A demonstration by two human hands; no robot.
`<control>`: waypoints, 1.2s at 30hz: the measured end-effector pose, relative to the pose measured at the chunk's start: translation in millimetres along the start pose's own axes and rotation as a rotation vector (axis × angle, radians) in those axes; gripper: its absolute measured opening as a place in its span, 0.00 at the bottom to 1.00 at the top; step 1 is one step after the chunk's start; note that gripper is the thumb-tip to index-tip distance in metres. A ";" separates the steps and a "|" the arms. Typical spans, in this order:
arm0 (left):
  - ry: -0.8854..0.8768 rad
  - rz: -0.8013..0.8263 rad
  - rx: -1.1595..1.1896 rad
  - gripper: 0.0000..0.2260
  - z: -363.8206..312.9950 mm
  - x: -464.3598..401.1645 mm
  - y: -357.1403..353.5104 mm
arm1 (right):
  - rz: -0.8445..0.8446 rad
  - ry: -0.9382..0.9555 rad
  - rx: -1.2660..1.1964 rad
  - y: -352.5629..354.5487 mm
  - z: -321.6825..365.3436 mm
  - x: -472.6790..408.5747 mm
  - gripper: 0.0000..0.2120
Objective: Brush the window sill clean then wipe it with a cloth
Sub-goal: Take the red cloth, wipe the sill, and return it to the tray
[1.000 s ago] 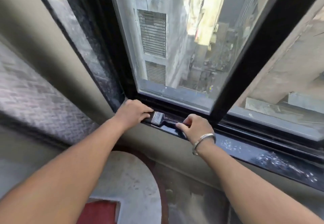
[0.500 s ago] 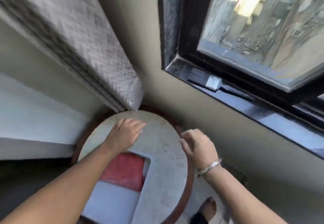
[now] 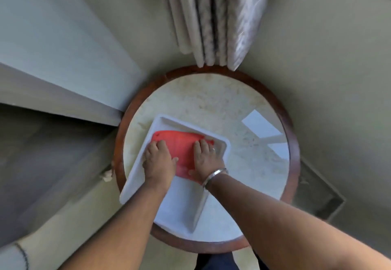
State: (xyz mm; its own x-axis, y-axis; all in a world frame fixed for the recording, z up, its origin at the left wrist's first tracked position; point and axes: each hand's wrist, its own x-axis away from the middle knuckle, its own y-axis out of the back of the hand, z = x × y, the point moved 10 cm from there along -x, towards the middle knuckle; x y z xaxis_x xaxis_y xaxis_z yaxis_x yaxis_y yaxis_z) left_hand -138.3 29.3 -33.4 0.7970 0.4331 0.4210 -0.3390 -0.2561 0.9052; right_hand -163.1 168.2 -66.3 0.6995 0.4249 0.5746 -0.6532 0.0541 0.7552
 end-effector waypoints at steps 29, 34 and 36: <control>-0.637 0.976 1.041 0.07 -508.1 197.7 175.3 | -0.827 -0.457 -0.275 308.1 -347.8 437.8 0.18; -0.608 0.738 1.086 0.12 -557.5 205.5 190.2 | -0.792 -0.477 0.106 333.5 -365.5 418.6 0.38; -0.524 0.697 1.154 0.13 -551.9 193.7 188.3 | -0.737 -0.248 0.273 331.0 -339.2 379.4 0.33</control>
State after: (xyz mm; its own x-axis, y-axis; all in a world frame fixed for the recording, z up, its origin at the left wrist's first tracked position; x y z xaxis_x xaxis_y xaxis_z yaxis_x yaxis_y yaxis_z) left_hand -323.6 541.8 250.2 0.8151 -0.3642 0.4506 -0.3446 -0.9299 -0.1283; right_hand -212.2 653.8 294.7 0.9859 0.1521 -0.0691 0.0690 0.0059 0.9976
